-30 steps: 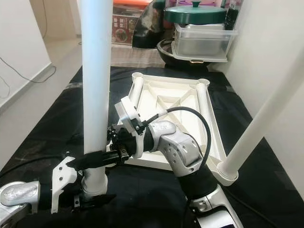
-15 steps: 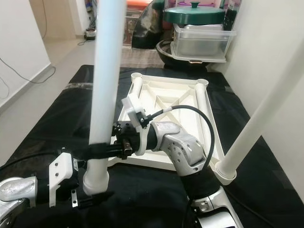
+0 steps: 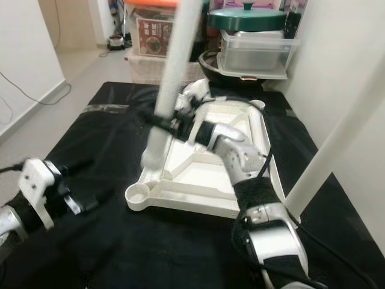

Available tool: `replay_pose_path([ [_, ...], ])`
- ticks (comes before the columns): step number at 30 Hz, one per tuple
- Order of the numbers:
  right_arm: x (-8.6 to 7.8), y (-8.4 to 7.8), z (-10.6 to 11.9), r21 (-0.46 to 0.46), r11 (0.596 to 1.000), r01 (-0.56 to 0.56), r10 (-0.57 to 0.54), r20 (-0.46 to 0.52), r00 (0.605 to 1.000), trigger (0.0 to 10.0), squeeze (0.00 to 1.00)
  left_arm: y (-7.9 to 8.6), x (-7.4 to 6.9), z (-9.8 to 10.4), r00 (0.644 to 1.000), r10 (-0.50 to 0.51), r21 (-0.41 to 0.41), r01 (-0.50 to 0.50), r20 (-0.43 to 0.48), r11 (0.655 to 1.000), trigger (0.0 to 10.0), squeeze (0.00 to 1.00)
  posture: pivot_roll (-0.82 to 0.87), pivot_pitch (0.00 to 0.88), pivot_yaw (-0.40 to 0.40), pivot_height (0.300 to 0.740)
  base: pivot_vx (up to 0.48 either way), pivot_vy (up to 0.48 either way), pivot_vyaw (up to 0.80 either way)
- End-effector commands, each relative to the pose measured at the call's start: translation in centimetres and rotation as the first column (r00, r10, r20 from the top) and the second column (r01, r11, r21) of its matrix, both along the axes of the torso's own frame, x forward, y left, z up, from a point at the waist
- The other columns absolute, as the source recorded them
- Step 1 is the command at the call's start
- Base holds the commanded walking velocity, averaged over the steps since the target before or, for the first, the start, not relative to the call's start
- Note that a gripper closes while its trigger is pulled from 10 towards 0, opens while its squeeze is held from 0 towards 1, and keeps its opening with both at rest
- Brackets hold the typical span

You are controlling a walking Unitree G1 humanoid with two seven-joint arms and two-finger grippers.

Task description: Building children table

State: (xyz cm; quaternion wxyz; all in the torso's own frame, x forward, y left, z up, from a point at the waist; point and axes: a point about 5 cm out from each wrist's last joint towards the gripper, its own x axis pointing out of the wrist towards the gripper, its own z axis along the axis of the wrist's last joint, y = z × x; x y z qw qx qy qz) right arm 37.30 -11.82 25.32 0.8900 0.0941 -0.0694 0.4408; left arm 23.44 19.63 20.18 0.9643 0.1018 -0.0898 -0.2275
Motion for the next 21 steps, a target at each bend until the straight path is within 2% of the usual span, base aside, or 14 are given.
replay_pose_path([
  [1,0.4,-0.5,0.5,0.027,0.997,0.070,-0.070,0.005,0.998,0.0,0.00,0.5,0.2,-0.4,0.998,0.061,0.000,-0.061,-0.001,0.998,10.0,0.00,0.08,0.000,-0.059,0.740,0.000,0.000,0.00],
  [2,0.8,-0.9,0.8,0.050,0.991,0.127,-0.127,-0.006,0.992,0.0,0.00,0.7,0.4,-0.6,0.994,0.113,-0.005,-0.113,0.001,0.994,10.0,0.00,0.08,0.000,-0.059,0.740,0.000,0.000,0.00],
  [3,1.5,-1.4,1.2,0.120,0.965,0.232,-0.227,-0.053,0.972,0.0,0.00,0.9,0.7,-1.5,0.982,0.185,0.006,-0.185,-0.027,0.983,10.0,0.00,0.08,0.000,-0.053,0.740,0.000,0.000,0.00],
  [4,1.5,-1.4,1.2,0.120,0.965,0.232,-0.227,-0.053,0.972,0.0,0.00,0.9,0.7,-1.5,0.982,0.185,0.006,-0.185,-0.027,0.983,10.0,0.00,0.08,0.000,-0.053,0.740,0.000,0.000,0.00],
  [5,2.2,-1.8,1.5,0.176,0.925,0.336,-0.322,-0.101,0.941,0.0,0.00,0.6,0.8,-2.7,0.973,0.224,0.060,-0.221,-0.058,0.974,10.0,0.00,0.08,0.000,-0.050,0.740,0.000,0.000,0.00],
  [6,2.6,-1.8,1.6,0.230,0.888,0.397,-0.370,-0.154,0.916,0.0,0.00,-0.2,0.8,-3.8,0.972,0.218,0.123,-0.207,-0.084,0.970,10.0,0.00,0.08,0.000,-0.047,0.740,0.000,0.000,0.00],
  [7,2.6,-1.8,1.6,0.230,0.888,0.397,-0.370,-0.154,0.916,0.0,0.00,-0.2,0.8,-3.8,0.972,0.218,0.123,-0.207,-0.084,0.970,10.0,0.00,0.08,0.000,-0.047,0.740,0.000,0.000,0.00],
  [8,2.9,-1.7,1.7,0.260,0.862,0.435,-0.395,-0.191,0.898,0.0,0.00,-0.9,0.7,-4.5,0.973,0.210,0.165,-0.192,-0.099,0.967,10.0,0.00,0.08,0.000,-0.047,0.740,0.000,0.000,0.00],
  [9,3.0,-1.6,1.6,0.274,0.846,0.457,-0.411,-0.211,0.887,0.0,0.00,-1.4,0.7,-4.8,0.975,0.197,0.173,-0.177,-0.105,0.969,10.0,0.00,0.08,0.000,-0.046,0.740,0.000,0.000,0.00],
  [15,3.1,-0.8,1.1,0.273,0.828,0.491,-0.433,-0.245,0.867,0.0,0.00,-2.3,0.9,-5.0,0.974,0.199,0.117,-0.186,-0.109,0.976,10.0,0.00,0.07,0.000,-0.047,0.740,0.000,0.000,0.00],
  [21,3.0,-0.3,0.9,0.257,0.834,0.487,-0.436,-0.232,0.869,0.0,0.00,-2.2,1.2,-5.3,0.963,0.242,0.080,-0.234,-0.119,0.969,10.0,0.00,0.07,0.000,-0.047,0.740,0.000,0.000,0.00],
])
